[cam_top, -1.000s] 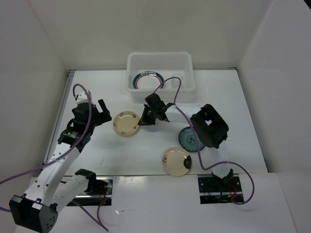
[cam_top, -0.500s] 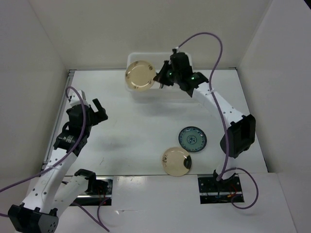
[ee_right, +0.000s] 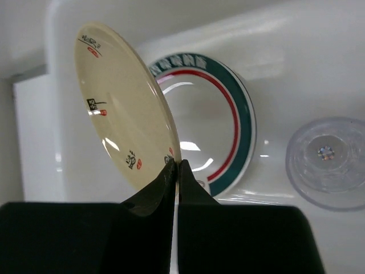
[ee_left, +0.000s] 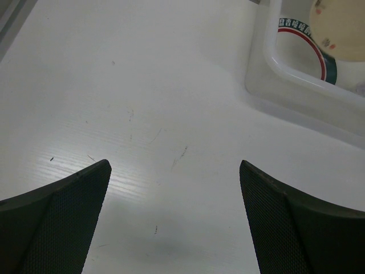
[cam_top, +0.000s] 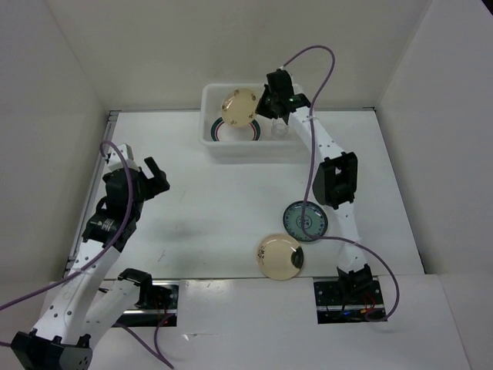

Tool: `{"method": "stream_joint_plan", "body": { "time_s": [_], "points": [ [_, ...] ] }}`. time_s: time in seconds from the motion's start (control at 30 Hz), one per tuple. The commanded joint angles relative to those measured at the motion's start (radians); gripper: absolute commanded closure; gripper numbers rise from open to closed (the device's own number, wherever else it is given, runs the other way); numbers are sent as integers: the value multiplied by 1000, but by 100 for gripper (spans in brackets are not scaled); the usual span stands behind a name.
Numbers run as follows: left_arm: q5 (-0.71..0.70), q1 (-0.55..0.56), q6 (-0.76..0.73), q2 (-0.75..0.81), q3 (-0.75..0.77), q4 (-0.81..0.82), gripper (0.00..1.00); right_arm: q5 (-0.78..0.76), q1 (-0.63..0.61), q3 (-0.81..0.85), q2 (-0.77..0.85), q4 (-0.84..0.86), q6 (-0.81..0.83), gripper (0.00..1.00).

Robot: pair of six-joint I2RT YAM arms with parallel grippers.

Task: Place the mixed dishes into the plastic bin

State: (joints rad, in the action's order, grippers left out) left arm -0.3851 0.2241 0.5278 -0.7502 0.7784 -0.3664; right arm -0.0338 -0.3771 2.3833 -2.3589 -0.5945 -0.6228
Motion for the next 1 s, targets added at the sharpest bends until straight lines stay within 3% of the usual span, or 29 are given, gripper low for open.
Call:
{"method": "stream_joint_plan", "body": {
  "time_s": [0.0,0.23,0.33,0.63,0.73,0.77,0.83,0.97],
  "points": [
    [-17,-14,3,14,-1,27,0,14,-6,143,-75,-97,9,100],
    [-17,-14,3,14,-1,27,0,5,-6,405,-272,-250,29,100],
    [-17,-14,3,14,-1,27,0,5,-6,364,-272,-237,29,99],
    [-8,-14,3,14,-1,27,0,14,-6,364,-275,-255,48,84],
    [-8,-14,3,23,-1,27,0,14,-6,364,-266,-255,57,73],
    [-8,-14,3,23,-1,27,0,14,-6,364,-254,-255,57,64],
    [-8,-14,3,23,-1,27,0,14,-6,364,-229,-264,57,58],
    [2,-14,3,32,-1,27,0,14,-6,353,-154,-275,67,35]
  ]
}}
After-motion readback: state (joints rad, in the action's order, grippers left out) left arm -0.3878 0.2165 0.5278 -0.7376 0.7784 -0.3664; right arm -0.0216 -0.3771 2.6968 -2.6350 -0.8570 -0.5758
